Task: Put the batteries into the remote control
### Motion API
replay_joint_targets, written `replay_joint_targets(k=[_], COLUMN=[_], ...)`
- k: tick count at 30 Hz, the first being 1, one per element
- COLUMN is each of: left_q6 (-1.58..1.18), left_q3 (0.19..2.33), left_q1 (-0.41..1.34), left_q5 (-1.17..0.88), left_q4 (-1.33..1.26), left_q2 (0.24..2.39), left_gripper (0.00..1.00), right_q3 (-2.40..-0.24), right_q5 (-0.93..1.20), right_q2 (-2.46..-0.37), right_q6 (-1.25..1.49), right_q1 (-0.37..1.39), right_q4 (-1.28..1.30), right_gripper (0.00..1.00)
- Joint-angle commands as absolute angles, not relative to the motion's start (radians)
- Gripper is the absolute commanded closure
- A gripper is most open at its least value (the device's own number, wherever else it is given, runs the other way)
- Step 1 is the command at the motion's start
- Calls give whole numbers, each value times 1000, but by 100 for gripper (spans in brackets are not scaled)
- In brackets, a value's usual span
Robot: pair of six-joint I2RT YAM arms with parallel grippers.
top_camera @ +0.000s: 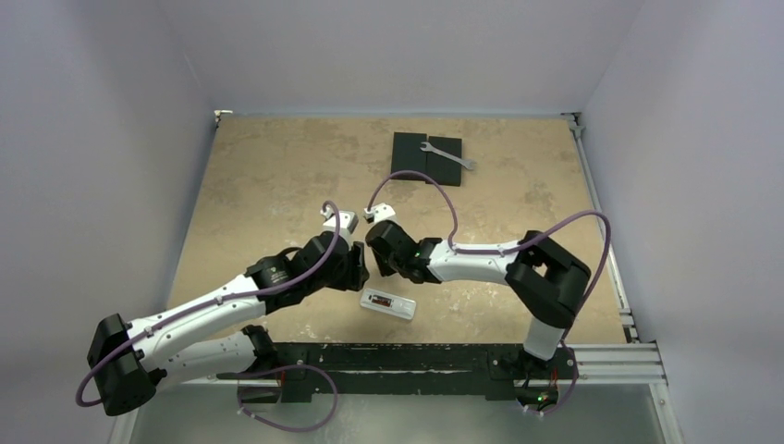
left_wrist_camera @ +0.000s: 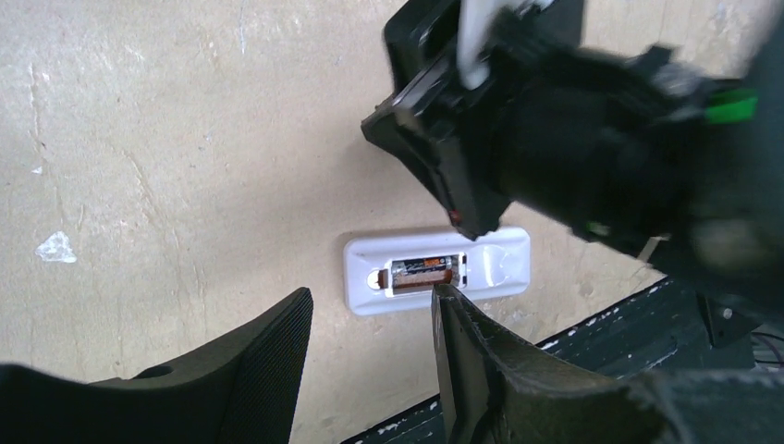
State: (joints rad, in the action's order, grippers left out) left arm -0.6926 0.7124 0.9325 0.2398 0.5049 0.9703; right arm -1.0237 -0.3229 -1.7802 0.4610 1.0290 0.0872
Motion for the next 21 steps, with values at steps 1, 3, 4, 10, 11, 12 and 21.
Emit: replay_joint_targets(k=[1, 3, 4, 10, 11, 12, 21], left_q6=[-717, -719, -719, -725, -727, -728, -725], left_q3=[682, 679, 678, 666, 662, 659, 611], left_q1=[937, 937, 938, 937, 938, 938, 937], left_q5=[216, 208, 206, 168, 159, 147, -38], left_q4=[460, 445, 439, 403, 396, 388, 211], left_q2=[954, 960, 966, 985, 985, 984, 966], left_gripper=[50, 50, 50, 50, 50, 50, 50], right_q3=[-1005, -988, -977, -888, -878, -867, -797], right_q5=[-312, -299, -293, -249, -238, -227, -165], right_q2=[-1667, -1630, -1611, -1500, -1488, -1475, -1380], right_q6=[513, 524, 532, 585, 593, 600, 627], right_q1=[1026, 1026, 1026, 1026, 1026, 1026, 1026], right_q4=[41, 19, 8, -80, -88, -99, -182], right_gripper=[100, 100, 100, 100, 100, 100, 100])
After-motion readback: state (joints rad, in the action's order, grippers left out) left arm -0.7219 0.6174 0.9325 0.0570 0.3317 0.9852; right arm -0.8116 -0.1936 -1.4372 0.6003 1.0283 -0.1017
